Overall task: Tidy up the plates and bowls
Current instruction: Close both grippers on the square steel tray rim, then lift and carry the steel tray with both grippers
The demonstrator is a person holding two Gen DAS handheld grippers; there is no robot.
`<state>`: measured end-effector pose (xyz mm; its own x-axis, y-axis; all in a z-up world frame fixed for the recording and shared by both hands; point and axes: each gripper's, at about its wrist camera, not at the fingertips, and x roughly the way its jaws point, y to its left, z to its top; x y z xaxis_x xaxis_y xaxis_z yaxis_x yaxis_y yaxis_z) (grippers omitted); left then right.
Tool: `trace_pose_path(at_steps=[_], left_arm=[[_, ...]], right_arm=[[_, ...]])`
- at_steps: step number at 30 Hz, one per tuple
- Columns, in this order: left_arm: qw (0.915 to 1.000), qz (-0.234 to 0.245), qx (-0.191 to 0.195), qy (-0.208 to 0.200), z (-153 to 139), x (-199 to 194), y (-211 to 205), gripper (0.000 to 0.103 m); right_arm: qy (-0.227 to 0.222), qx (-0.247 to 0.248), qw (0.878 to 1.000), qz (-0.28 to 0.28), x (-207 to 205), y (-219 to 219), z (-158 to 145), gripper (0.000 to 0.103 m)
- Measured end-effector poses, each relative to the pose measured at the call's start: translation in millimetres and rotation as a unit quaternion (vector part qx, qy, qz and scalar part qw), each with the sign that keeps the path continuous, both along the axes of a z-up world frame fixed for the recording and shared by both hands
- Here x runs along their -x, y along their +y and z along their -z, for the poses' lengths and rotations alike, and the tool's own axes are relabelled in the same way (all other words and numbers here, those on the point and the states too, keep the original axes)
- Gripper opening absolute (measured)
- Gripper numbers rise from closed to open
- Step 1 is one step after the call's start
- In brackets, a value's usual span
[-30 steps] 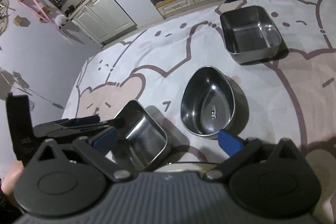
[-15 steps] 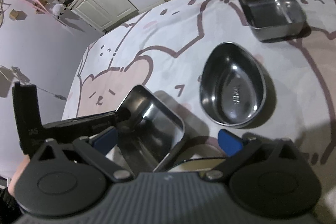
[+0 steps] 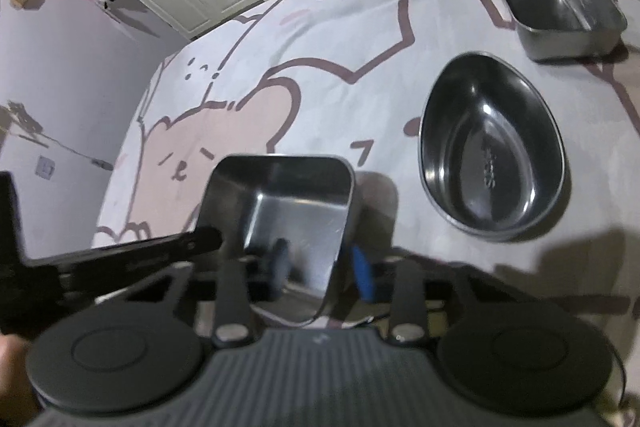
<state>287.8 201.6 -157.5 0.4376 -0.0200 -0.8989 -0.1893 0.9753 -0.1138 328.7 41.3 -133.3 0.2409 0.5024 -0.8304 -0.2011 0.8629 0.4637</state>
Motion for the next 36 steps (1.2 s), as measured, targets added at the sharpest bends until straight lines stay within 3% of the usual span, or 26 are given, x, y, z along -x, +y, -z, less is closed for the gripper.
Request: trace_pose_path(at_steps=[2,8,19,29,36], left_arm=[[0.9999,-0.002,0.009,-0.008,-2,3,1,0.004],[0.9991,-0.009,0.014,-0.039,-22,10,-5,0.003],[0.9912,-0.002,0.041,-0.126,-85,42,-46,0.003],[0.9785,0.052,0.055,-0.192,-133,79,-142,0.003],[0.9721,0.100,0.086,-0.194,-136,91,-211,0.004]], right_arm=[[-0.011,0.023,1.000,-0.003,-1,2,1,0.010],[-0.054,0.044,0.997,-0.023,1,-1,-9,0.009],[-0.116,0.021,0.993,-0.028,18,-44,-62,0.008],[-0.190,0.013,0.982,0.009,62,-138,-122,0.008],[-0.208,0.017,0.976,0.065,91,-218,-140,0.007]])
